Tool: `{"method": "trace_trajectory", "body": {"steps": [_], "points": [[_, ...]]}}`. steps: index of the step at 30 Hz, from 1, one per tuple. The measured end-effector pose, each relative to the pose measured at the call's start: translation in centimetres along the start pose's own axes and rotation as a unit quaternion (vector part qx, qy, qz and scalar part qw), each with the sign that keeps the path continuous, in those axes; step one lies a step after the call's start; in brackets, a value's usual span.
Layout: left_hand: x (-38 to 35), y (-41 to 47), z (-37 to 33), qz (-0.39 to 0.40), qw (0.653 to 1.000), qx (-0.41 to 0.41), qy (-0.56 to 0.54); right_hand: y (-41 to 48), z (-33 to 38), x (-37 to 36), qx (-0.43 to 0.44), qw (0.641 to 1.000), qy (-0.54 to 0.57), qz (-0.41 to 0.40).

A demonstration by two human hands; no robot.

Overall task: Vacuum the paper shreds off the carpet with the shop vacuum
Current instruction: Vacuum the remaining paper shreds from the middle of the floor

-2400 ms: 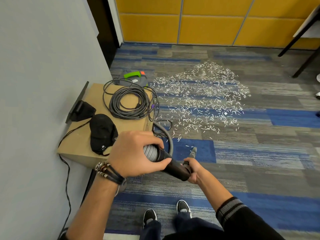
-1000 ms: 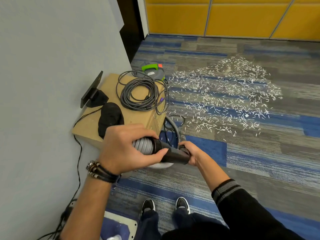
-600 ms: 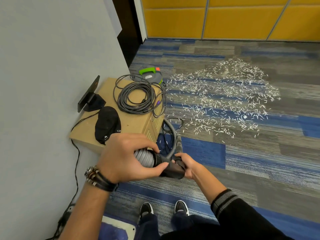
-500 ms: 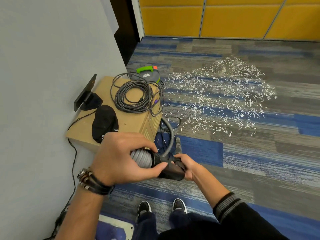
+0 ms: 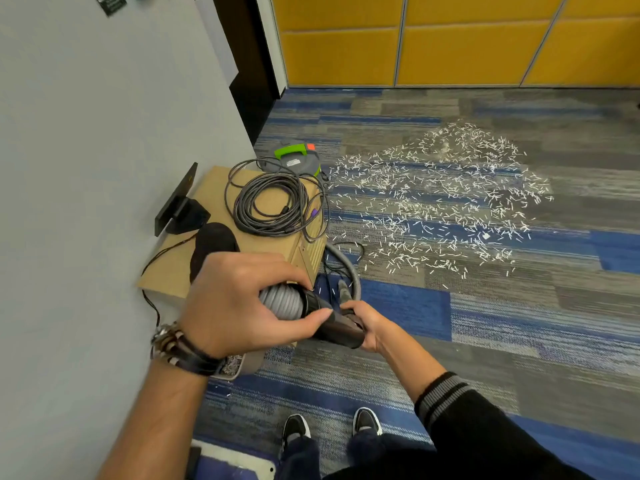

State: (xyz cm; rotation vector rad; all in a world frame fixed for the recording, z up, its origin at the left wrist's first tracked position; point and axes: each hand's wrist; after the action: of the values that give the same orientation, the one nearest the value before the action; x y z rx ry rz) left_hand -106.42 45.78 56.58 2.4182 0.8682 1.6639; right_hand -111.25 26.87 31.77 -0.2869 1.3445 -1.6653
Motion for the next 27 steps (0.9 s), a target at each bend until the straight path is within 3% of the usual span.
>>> {"method": "trace_trajectory", "body": {"steps": [8, 17, 21, 27], "points": [[-1.3, -1.8, -0.8, 0.021, 0.996, 0.024, -0.079, -0.3, -3.4, 1.0, -0.02, 0.999, 0.04, -0.021], [1.4, -2.2, -2.6, -0.036, 0.999, 0.017, -0.023, -1.2, -3.8, 2.1, -0.007, 0.999, 0.022, 0.03], [-0.6, -2.4, -2.2, -0.013, 0.999, 0.038, -0.021, -0.4, -1.8, 2.9, 0.024, 1.0, -0.001, -0.005], [-4.3, -2.3, -1.1, 0.012, 0.996, 0.065, -0.06, 0.7, -1.2, 4.1, -0.008, 0.999, -0.029, -0.039]]}}
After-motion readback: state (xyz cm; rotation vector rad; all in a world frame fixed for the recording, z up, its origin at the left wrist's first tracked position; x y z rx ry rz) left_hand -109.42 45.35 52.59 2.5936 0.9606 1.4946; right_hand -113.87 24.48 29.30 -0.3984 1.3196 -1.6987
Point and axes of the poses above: each hand's wrist, its own y-axis towards the middle knuckle, its own x-axis out of the back of the hand, z = x × y, and after that the axes turned 3 degrees about z, right-handed
